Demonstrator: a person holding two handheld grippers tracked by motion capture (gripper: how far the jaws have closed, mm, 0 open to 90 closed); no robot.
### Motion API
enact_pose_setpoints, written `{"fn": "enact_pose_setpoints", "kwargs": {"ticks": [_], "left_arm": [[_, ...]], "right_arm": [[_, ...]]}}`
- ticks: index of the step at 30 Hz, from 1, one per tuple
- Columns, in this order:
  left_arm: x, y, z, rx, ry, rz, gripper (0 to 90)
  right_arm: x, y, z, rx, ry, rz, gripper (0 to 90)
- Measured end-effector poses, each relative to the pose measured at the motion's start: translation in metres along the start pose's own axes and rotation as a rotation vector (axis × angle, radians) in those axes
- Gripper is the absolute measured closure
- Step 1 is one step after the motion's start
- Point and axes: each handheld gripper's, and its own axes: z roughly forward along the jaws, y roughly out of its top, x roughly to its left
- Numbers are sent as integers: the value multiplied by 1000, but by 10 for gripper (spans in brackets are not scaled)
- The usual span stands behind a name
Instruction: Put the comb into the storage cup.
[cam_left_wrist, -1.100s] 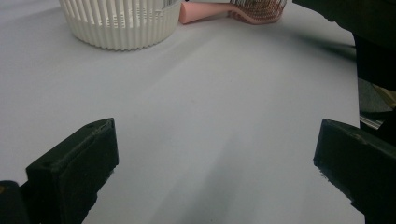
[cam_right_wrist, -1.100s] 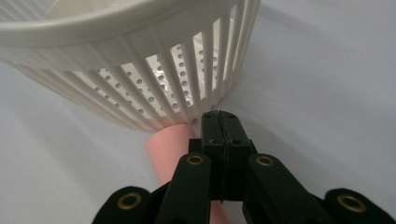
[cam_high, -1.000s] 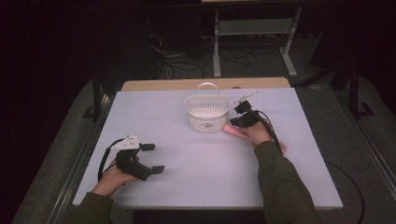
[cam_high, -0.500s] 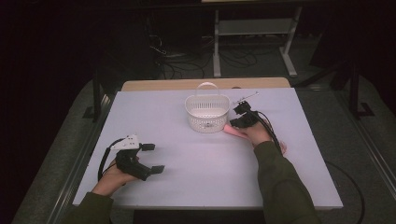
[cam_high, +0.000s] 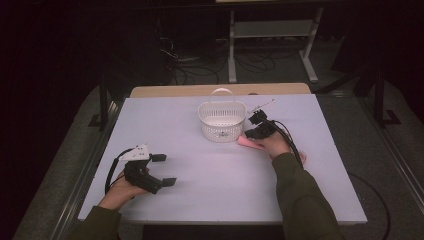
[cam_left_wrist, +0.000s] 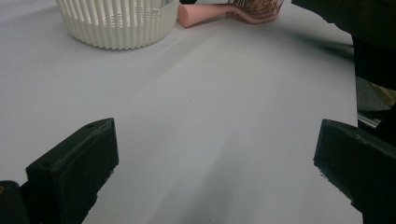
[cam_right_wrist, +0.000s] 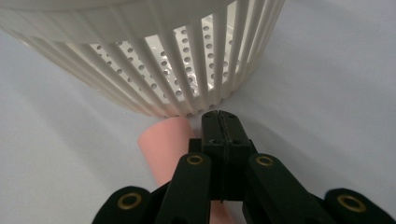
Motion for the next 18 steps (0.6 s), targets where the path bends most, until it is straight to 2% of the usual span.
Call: {"fn": "enact_pose_setpoints", "kwargs": {"ticks": [18], "left_arm": [[0, 0, 0, 1, -2, 1, 0]], "right_arm": [[9, -5, -5, 10, 29, -13, 891]]}}
